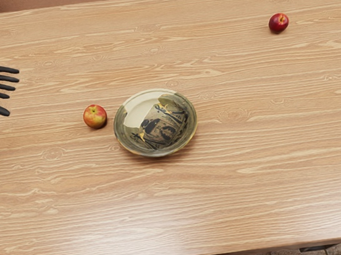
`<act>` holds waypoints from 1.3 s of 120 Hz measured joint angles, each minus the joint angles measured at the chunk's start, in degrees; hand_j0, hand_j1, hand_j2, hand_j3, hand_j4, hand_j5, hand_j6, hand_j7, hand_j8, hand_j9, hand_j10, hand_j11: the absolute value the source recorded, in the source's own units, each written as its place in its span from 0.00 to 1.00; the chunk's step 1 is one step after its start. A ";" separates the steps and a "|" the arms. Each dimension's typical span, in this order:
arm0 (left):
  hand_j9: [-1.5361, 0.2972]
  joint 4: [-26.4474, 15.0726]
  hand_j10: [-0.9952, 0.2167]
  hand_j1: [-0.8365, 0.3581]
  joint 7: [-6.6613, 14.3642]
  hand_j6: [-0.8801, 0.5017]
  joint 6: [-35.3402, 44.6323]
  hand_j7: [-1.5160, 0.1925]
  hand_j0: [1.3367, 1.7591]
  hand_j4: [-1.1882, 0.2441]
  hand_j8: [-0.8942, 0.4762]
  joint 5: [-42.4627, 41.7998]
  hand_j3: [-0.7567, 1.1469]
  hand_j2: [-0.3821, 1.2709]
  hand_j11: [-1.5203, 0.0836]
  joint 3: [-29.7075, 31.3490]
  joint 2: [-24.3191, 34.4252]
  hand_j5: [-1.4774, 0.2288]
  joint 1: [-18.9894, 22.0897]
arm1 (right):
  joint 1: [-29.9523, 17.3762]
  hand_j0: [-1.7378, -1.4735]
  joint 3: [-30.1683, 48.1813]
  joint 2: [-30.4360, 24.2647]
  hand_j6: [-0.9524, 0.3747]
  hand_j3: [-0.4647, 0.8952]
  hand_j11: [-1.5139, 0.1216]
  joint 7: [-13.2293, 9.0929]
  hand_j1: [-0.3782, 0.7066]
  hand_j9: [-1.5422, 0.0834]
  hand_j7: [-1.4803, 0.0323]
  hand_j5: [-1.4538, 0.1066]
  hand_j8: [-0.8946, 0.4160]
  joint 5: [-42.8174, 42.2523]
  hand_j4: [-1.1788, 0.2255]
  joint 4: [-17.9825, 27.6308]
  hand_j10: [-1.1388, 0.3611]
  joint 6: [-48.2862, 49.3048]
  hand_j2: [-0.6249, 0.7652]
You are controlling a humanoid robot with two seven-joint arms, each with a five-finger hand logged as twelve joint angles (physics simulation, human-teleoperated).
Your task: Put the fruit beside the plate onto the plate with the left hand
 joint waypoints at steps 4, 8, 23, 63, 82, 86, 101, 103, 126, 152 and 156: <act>0.68 0.02 0.63 0.77 0.00 0.47 -0.01 0.72 0.76 0.67 0.49 0.95 0.40 0.26 0.76 0.01 0.00 0.69 0.00 | 0.00 0.30 -0.02 0.00 0.69 0.34 0.90 0.05 0.06 0.92 0.95 0.90 0.66 0.00 0.82 0.04 0.74 -0.08 0.44; 0.68 0.14 0.63 0.77 0.00 0.47 -0.01 0.72 0.76 0.67 0.49 1.65 0.40 0.26 0.76 0.02 -0.04 0.69 -0.04 | 0.01 0.30 -0.03 0.00 0.69 0.34 0.90 0.09 0.06 0.92 0.95 0.90 0.66 0.00 0.82 0.06 0.74 -0.16 0.44; 0.68 0.43 0.63 0.76 0.02 0.47 -0.02 0.71 0.76 0.67 0.48 5.09 0.40 0.26 0.76 0.09 -1.54 0.69 -0.25 | -0.87 0.30 -0.04 0.00 0.69 0.34 0.90 0.09 0.06 0.92 0.95 0.90 0.66 0.01 0.82 0.09 0.74 -0.33 0.44; 0.67 -10.72 0.63 0.76 0.04 0.47 23.60 0.71 0.76 0.67 0.48 18.61 0.40 0.26 0.76 8.35 -5.37 0.69 -0.51 | -1.34 0.30 -0.06 0.00 0.69 0.34 0.90 0.10 0.06 0.92 0.95 0.90 0.66 0.02 0.82 0.10 0.74 -0.40 0.44; 0.67 -17.53 0.63 0.76 0.01 0.46 35.46 0.71 0.76 0.66 0.48 19.47 0.40 0.26 0.76 13.76 -8.97 0.69 -3.70 | -1.35 0.30 -0.05 0.00 0.69 0.34 0.90 0.10 0.06 0.92 0.95 0.90 0.66 0.02 0.82 0.10 0.74 -0.40 0.44; 0.67 -18.21 0.63 0.76 0.01 0.46 36.37 0.71 0.76 0.66 0.48 19.48 0.40 0.26 0.76 14.65 -10.09 0.69 -4.37 | -1.35 0.30 -0.05 0.00 0.69 0.34 0.90 0.10 0.06 0.92 0.95 0.90 0.66 0.02 0.82 0.10 0.74 -0.40 0.44; 0.67 -19.30 0.62 0.76 0.00 0.46 38.43 0.71 0.76 0.66 0.48 19.29 0.40 0.26 0.76 19.05 -15.97 0.68 -8.24 | -1.36 0.30 -0.06 0.00 0.69 0.34 0.90 0.10 0.06 0.92 0.95 0.90 0.66 0.02 0.82 0.10 0.74 -0.40 0.44; 0.67 -19.34 0.62 0.75 0.00 0.46 38.84 0.71 0.76 0.66 0.48 19.27 0.40 0.26 0.75 19.75 -16.38 0.68 -8.57 | -1.36 0.30 -0.06 0.00 0.69 0.34 0.90 0.10 0.06 0.92 0.95 0.90 0.66 0.02 0.82 0.10 0.74 -0.40 0.44; 0.65 -18.00 0.60 0.73 0.00 0.44 43.39 0.69 0.76 0.64 0.46 19.29 0.40 0.26 0.73 25.76 -23.25 0.66 -10.34 | -1.36 0.30 -0.06 0.00 0.69 0.34 0.90 0.10 0.06 0.92 0.95 0.90 0.66 0.02 0.82 0.10 0.74 -0.40 0.44; 0.64 -14.49 0.59 0.71 0.00 0.43 46.99 0.67 0.76 0.63 0.45 19.56 0.40 0.27 0.72 29.37 -29.81 0.65 -10.70 | -1.36 0.30 -0.05 0.00 0.69 0.34 0.90 0.10 0.06 0.92 0.95 0.90 0.66 0.02 0.82 0.10 0.74 -0.40 0.44; 0.64 -14.10 0.59 0.71 0.00 0.43 47.16 0.67 0.76 0.63 0.45 19.58 0.40 0.27 0.72 29.66 -30.18 0.65 -10.55 | -1.36 0.30 -0.05 0.00 0.69 0.34 0.90 0.10 0.06 0.92 0.95 0.90 0.66 0.02 0.82 0.10 0.74 -0.40 0.44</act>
